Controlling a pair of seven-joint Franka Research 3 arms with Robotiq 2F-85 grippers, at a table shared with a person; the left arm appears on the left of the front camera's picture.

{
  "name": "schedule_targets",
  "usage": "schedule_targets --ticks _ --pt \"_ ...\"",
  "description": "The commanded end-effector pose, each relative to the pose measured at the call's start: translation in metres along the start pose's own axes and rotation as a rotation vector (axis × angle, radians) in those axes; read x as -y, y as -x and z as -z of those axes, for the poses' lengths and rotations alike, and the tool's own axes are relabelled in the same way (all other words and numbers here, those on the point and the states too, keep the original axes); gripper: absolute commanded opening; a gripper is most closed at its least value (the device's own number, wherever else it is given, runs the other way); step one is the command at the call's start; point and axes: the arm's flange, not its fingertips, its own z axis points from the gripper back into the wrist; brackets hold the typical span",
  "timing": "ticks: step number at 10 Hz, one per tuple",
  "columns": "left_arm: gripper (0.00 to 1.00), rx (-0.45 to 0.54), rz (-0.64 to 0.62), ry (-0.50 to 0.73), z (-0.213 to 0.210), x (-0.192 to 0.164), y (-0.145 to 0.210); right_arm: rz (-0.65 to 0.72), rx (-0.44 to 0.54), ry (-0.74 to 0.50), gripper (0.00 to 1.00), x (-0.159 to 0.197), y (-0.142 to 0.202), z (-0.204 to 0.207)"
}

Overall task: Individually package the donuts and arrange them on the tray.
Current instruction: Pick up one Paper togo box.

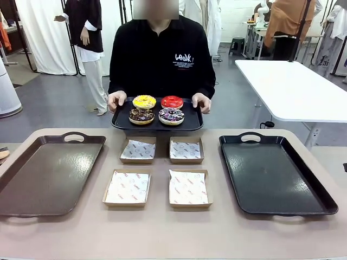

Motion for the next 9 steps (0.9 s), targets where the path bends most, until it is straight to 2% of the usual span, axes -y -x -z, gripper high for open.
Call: schedule_targets --ticks 1,9 --pt "1.00 0.002 0.013 0.011 -0.0011 0.0031 0.0014 0.002 0.000 -0.002 1.00 0.0004 0.0005 -0.0010" --pt "1.00 0.002 0.013 0.011 -0.0011 0.0031 0.0014 0.002 0.000 -0.002 1.00 0.0004 0.0005 -0.0010"
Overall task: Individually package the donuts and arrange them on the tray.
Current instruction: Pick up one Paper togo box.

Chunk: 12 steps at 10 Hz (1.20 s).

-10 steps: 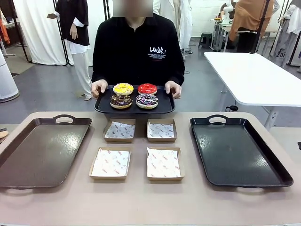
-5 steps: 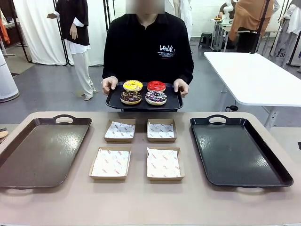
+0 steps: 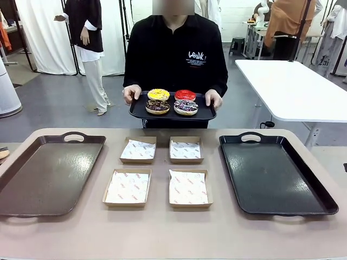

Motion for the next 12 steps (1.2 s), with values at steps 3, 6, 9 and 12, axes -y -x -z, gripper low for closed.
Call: schedule_targets --ticks 3,6,9,12 --pt "1.00 -0.018 0.011 -0.134 0.020 0.049 -0.016 0.002 0.000 -0.002 1.00 0.000 0.001 -0.001" --pt "1.00 -0.202 0.037 -0.395 0.089 0.123 -0.051 0.002 0.000 -0.002 1.00 0.000 0.001 -0.001" --pt "1.00 -0.360 0.060 -0.684 0.199 0.134 -0.053 0.002 0.000 -0.002 1.00 0.000 0.001 -0.001" --pt "1.00 -0.408 0.076 -0.910 0.293 0.097 -0.043 0.002 0.000 -0.002 1.00 0.000 0.001 -0.001"
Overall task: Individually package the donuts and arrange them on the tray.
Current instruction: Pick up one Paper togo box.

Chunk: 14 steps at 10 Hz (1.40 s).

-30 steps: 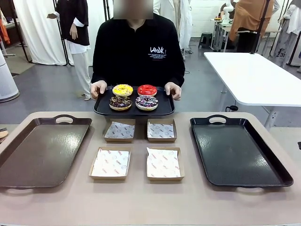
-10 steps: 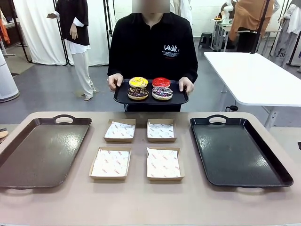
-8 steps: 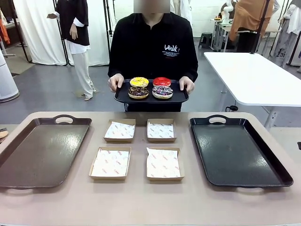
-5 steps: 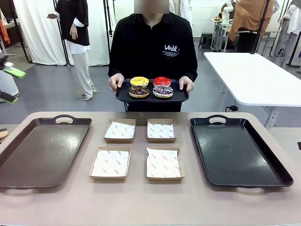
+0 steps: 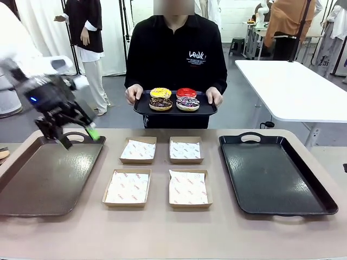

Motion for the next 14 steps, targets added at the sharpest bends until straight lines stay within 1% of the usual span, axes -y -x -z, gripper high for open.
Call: schedule_targets --ticks 1,2,4,5,7,8,9,10,11,14 --pt "1.00 0.007 -0.037 -0.147 0.040 0.002 -0.018 0.000 0.000 -0.007 1.00 0.000 0.000 -0.001" --pt "1.00 0.023 -0.019 -0.237 0.062 0.002 -0.027 0.000 0.000 -0.007 1.00 0.000 0.000 -0.001" --pt "1.00 0.077 -0.007 -0.337 0.106 0.002 -0.034 0.000 0.000 -0.007 1.00 0.000 0.000 -0.001" --pt "1.00 0.082 0.002 -0.368 0.117 0.003 -0.038 0.000 0.000 -0.007 1.00 0.000 0.000 -0.001" --pt "1.00 0.152 0.008 -0.403 0.136 0.005 -0.036 0.000 0.000 -0.007 1.00 0.000 0.000 -0.001" --pt "1.00 0.186 0.003 -0.395 0.139 0.002 -0.041 0.000 0.000 -0.007 1.00 0.000 0.000 -0.001" --pt "1.00 0.196 -0.012 -0.367 0.138 0.000 -0.042 0.000 0.000 -0.007 1.00 0.000 0.000 -0.001" --pt "1.00 0.178 -0.023 -0.309 0.131 -0.002 -0.035 0.000 0.000 -0.007 1.00 0.000 0.000 -0.001" --pt "1.00 0.160 0.020 -0.365 0.134 0.001 -0.041 0.000 0.000 -0.007 1.00 0.000 0.000 -0.001" --pt "1.00 0.160 0.020 -0.365 0.134 0.001 -0.041 0.000 0.000 -0.007 1.00 0.000 0.000 -0.001"
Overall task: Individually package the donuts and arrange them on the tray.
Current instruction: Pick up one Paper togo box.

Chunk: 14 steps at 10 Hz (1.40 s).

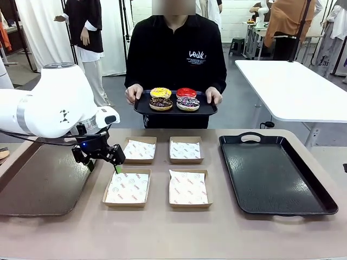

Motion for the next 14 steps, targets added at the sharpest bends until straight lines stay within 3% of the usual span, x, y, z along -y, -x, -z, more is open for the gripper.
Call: schedule_targets --ticks 1,6,8,11,14 --pt "1.00 -0.003 0.008 -0.008 0.000 0.001 0.000 0.000 0.000 -0.007 1.00 0.000 0.000 -0.001" --pt "1.00 0.000 0.001 0.000 0.000 0.000 0.000 0.000 0.000 -0.007 1.00 0.000 0.000 -0.001" --pt "1.00 -0.012 -0.011 -0.080 0.004 0.015 0.004 0.000 0.000 -0.007 1.00 0.000 0.000 -0.001" --pt "1.00 -0.034 -0.128 -0.083 0.017 0.040 0.024 0.000 0.000 -0.007 1.00 0.000 0.000 -0.001" --pt "1.00 0.020 -0.186 -0.130 0.034 0.048 0.035 0.000 0.000 -0.007 1.00 0.000 0.000 -0.001"
